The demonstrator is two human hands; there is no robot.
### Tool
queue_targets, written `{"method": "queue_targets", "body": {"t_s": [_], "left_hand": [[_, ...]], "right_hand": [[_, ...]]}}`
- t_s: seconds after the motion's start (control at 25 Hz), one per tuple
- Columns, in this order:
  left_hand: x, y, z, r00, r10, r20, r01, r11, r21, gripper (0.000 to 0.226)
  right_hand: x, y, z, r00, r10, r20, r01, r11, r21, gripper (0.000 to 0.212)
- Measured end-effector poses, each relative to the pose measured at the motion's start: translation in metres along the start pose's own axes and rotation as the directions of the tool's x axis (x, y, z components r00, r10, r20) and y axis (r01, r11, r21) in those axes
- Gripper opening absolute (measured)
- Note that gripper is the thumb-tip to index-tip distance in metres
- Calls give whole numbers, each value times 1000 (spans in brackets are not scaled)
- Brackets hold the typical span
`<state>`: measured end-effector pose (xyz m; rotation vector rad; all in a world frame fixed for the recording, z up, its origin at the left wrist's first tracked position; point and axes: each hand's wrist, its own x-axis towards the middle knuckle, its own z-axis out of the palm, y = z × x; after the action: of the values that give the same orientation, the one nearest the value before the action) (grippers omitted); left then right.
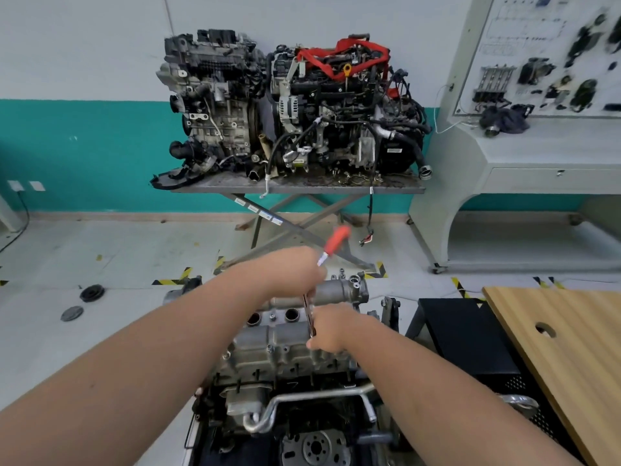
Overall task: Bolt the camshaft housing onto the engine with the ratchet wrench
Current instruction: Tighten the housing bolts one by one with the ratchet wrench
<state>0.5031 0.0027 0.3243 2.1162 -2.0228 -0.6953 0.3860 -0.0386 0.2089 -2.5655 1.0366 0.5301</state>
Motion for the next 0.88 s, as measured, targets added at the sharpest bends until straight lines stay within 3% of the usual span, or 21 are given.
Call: {"method": "queue_targets", "body": {"t_s": [0.04, 0.12, 0.16, 0.2, 0.24, 0.28, 0.36, 0.4, 0.52, 0.64, 0.8, 0.88], "left_hand": [[-3, 6, -1, 994, 112, 19, -114, 969, 220, 25], [-13, 6, 7, 947, 321, -13, -260, 792, 552, 26], [-17, 0, 13, 878, 469, -92, -302, 694, 654, 27], [-21, -9, 22, 774, 603, -194, -329, 644, 690, 28], [-25, -20, 30, 680, 657, -326, -352, 683, 640, 29], [-28, -30, 38, 631, 619, -468, -389, 774, 500, 31], [-31, -42, 58, 679, 399, -616, -472, 880, 49, 29], [-30, -44, 69, 720, 308, -622, -510, 842, -174, 27], [-30, -28, 85, 799, 72, -597, -546, 501, -671, 25], [-27, -17, 90, 852, -146, -503, -469, 215, -856, 27], [-23, -16, 77, 961, -224, -165, -217, -233, -948, 33], [-18, -19, 63, 966, -259, -22, -88, -246, -965, 25]], "right_hand": [[0, 1, -1, 1000, 10, -1, -10, 1000, 21, 21], [0, 2, -2, 999, 37, -26, -34, 995, 89, 17], [-2, 2, -3, 998, 48, -37, -43, 991, 124, 17], [-4, 2, -2, 998, 50, -46, -44, 990, 135, 17], [-6, 0, 0, 998, 39, -58, -31, 991, 129, 16], [-7, -3, 0, 998, 28, -56, -23, 996, 88, 16], [-7, -7, -2, 999, 39, -28, -39, 999, -9, 18], [-6, -7, -3, 998, 61, -14, -61, 998, 16, 21], [-7, -5, -1, 995, 95, 30, -98, 984, 149, 26], [-9, -8, 3, 996, 84, -8, -81, 986, 147, 27], [-13, -9, 2, 996, 63, -56, -57, 993, 103, 29], [-14, -9, 0, 998, 59, -28, -57, 995, 85, 31]]}}
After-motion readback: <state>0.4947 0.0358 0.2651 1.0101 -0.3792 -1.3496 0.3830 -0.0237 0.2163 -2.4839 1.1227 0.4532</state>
